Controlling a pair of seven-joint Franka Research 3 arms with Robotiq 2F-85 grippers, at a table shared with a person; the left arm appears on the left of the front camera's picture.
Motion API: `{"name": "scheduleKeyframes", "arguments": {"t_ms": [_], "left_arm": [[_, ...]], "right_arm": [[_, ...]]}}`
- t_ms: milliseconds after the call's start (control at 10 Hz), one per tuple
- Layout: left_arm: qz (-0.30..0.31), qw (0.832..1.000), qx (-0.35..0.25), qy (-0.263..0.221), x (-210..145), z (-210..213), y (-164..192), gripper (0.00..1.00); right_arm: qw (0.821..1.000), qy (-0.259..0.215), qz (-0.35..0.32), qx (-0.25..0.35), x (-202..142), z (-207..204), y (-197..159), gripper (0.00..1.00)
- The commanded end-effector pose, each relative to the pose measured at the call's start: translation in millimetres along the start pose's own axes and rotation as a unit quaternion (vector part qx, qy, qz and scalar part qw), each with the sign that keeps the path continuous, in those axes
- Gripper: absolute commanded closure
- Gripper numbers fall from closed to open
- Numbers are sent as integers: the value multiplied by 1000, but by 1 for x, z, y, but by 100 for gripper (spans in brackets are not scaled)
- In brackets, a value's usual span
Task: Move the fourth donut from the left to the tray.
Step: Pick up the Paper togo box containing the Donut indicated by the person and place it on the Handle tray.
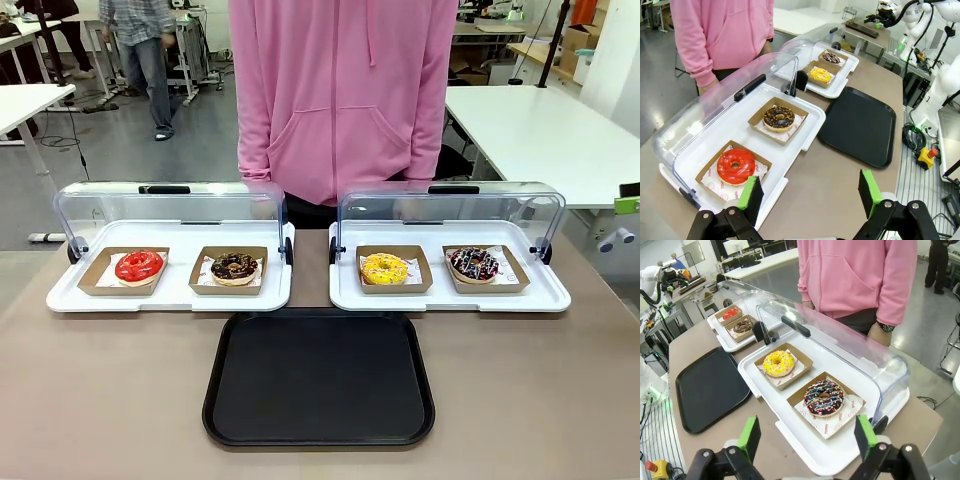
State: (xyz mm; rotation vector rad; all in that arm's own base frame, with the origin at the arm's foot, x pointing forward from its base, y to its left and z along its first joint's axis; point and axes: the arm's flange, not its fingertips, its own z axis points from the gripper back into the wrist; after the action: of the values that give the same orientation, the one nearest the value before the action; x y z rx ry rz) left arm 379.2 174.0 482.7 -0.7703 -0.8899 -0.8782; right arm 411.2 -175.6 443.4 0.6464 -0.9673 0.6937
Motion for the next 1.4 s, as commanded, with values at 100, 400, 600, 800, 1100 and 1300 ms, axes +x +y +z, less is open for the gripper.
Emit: {"name": "scheduleKeyframes", "arguments": {"t_ms": [100,400,600,800,1100,1300], "left_arm": [[-12,1000,-5,-2,-1,2,1,0],[-12,1000,-5,-2,-1,2,1,0],[-12,1000,-5,-2,-1,2,1,0],[-12,1000,-5,-2,-1,2,1,0],[-12,1000,-5,-2,-1,2,1,0],[-12,1000,-5,-2,-1,2,1,0]], "right_arm": [[1000,-16,15,0,0,-2,-4,0],[1000,-16,15,0,0,-2,-4,0],[1000,-16,15,0,0,-2,-4,0],[1000,-16,15,0,0,-2,-4,0],[1000,-16,15,0,0,-2,-4,0],[1000,-16,15,0,0,-2,-4,0]]}}
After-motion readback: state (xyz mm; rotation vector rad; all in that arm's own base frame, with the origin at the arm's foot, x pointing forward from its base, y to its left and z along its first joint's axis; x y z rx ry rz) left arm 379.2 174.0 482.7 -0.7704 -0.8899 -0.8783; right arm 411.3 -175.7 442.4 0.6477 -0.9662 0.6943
